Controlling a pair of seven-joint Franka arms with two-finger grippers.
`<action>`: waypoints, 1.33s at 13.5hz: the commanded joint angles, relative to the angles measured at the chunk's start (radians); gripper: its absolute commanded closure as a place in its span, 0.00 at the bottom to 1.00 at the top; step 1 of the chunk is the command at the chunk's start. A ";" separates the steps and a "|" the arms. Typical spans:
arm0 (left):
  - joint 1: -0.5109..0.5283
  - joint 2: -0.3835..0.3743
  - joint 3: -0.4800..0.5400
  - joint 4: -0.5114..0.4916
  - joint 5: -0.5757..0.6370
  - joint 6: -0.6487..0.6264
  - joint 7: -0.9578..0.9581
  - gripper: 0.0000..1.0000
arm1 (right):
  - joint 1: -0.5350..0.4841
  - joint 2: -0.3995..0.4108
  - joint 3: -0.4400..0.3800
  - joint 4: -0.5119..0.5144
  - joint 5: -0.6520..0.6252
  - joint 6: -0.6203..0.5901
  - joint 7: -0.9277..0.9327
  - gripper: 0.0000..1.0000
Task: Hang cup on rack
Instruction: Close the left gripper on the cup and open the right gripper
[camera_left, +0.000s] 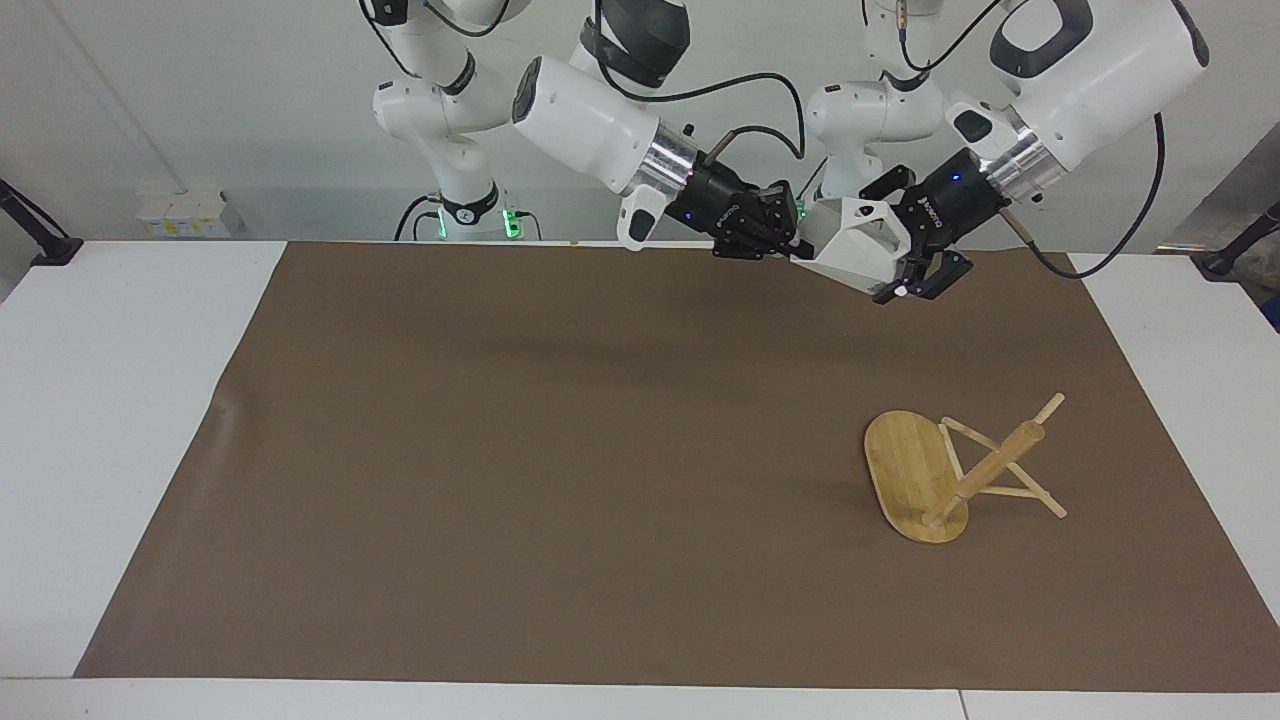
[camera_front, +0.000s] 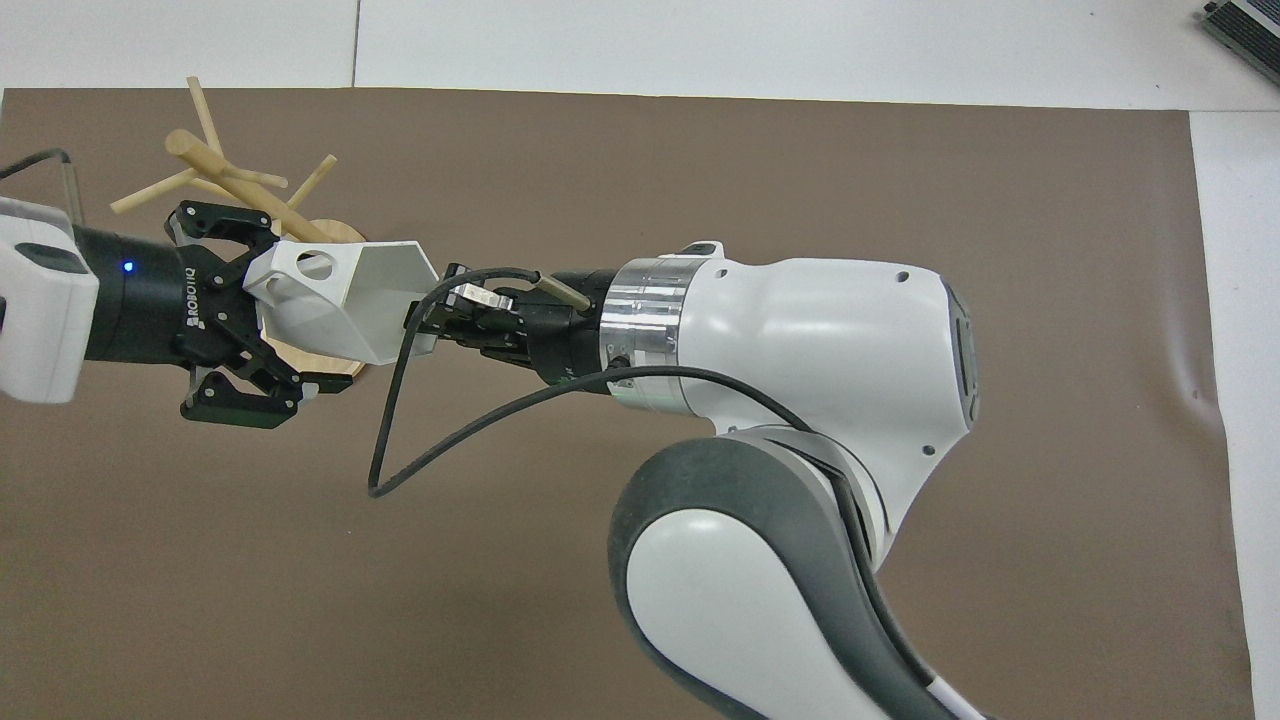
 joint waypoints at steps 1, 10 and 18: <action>-0.003 -0.019 -0.005 -0.015 -0.040 -0.035 0.014 0.33 | 0.000 0.004 0.010 0.004 0.028 0.013 -0.002 1.00; -0.003 -0.021 0.002 -0.011 -0.035 -0.041 -0.005 0.94 | 0.000 0.004 0.008 0.003 0.028 0.015 0.001 0.98; 0.024 -0.071 0.004 -0.017 -0.008 -0.118 -0.040 1.00 | 0.000 0.004 0.005 0.003 0.007 0.018 -0.035 0.29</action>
